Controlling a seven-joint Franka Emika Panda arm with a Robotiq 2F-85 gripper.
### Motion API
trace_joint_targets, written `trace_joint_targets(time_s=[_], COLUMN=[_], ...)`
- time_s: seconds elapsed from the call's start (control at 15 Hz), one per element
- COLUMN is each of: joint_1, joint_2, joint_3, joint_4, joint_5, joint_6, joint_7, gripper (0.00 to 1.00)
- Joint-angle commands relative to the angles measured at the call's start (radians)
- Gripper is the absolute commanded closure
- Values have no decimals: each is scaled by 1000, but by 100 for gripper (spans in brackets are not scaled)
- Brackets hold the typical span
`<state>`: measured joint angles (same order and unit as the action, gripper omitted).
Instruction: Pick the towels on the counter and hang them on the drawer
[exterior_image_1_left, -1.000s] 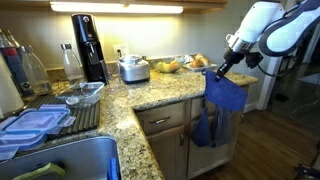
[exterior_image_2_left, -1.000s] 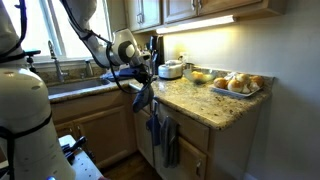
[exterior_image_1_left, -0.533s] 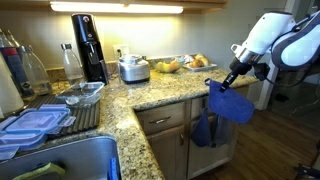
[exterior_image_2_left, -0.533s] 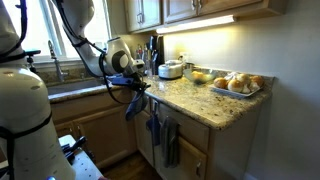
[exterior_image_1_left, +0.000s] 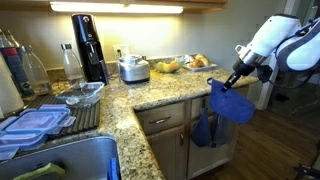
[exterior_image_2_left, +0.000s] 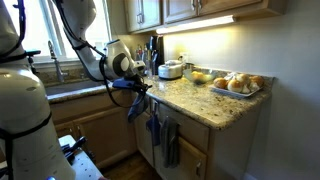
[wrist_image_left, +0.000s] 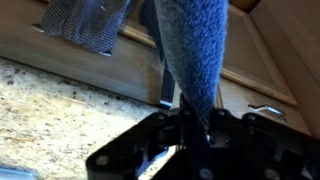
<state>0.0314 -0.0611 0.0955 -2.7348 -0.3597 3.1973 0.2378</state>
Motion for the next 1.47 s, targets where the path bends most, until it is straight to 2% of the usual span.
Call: trace_joint_targets(time_s=[0.0, 0.07, 0.47, 0.53, 0.73, 1.07, 1.4], joint_1=[0, -20, -45, -53, -68, -48, 30], joint_2=[0, -29, -83, -17, 25, 140, 246], joint_3=[0, 7, 20, 23, 24, -9, -98], joint_4=[0, -16, -117, -46, -46, -42, -38], joint_5=[0, -33, -115, -167, -222, -199, -117], joint_6=[0, -1, 61, 51, 93, 157, 214], joint_7=[0, -5, -4, 30, 57, 46, -11], gripper=[89, 93, 93, 93, 93, 93, 93])
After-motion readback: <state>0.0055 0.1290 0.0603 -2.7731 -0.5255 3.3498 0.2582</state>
